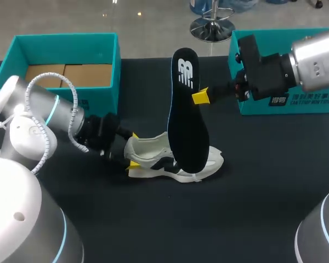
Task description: Take the shoe out of the shoebox, open the shoe tongue, remove and reinsert the insole, then place the shoe into the shoebox
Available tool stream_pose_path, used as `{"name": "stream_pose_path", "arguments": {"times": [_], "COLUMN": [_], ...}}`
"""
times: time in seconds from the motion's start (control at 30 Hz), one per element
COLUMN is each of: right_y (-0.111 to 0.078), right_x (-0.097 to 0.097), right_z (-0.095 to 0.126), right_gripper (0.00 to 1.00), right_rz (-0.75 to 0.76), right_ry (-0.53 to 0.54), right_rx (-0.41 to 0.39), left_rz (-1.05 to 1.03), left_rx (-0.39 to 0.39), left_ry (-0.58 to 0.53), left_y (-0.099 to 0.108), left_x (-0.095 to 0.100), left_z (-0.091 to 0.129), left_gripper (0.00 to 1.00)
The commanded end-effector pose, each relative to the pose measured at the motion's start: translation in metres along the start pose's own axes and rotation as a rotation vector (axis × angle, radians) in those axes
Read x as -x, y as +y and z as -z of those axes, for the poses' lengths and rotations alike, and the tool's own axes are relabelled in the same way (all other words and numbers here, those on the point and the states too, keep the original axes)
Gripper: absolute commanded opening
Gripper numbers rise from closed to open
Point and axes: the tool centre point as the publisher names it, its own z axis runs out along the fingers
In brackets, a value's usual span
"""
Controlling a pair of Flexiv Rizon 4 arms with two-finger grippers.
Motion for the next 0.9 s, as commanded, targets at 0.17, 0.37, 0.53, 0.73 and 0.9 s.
{"name": "stream_pose_path", "arguments": {"times": [0.17,0.37,0.53,0.73,0.9], "right_y": [-0.0003,-0.0003,-0.0003,-0.0003,-0.0003], "right_x": [-0.0001,-0.0001,-0.0001,-0.0001,-0.0001], "right_z": [-0.0017,-0.0017,-0.0017,-0.0017,-0.0017], "right_gripper": [0.00,0.00,0.00,0.00,0.00], "right_rz": [-0.001,-0.001,-0.001,-0.001,-0.001], "right_ry": [-0.003,-0.003,-0.003,-0.003,-0.003], "right_rx": [-0.001,-0.001,-0.001,-0.001,-0.001], "left_rz": [0.001,0.001,0.001,0.001,-0.031], "left_rx": [0.003,0.003,0.003,0.003,0.054], "left_ry": [0.000,0.000,0.000,0.000,0.011], "left_y": [-0.0005,-0.0005,-0.0005,-0.0005,-0.0085], "left_x": [-0.0002,-0.0002,-0.0002,-0.0002,-0.0089], "left_z": [0.0002,0.0002,0.0002,0.0002,0.0086], "left_gripper": [1.00,1.00,1.00,1.00,1.00]}}
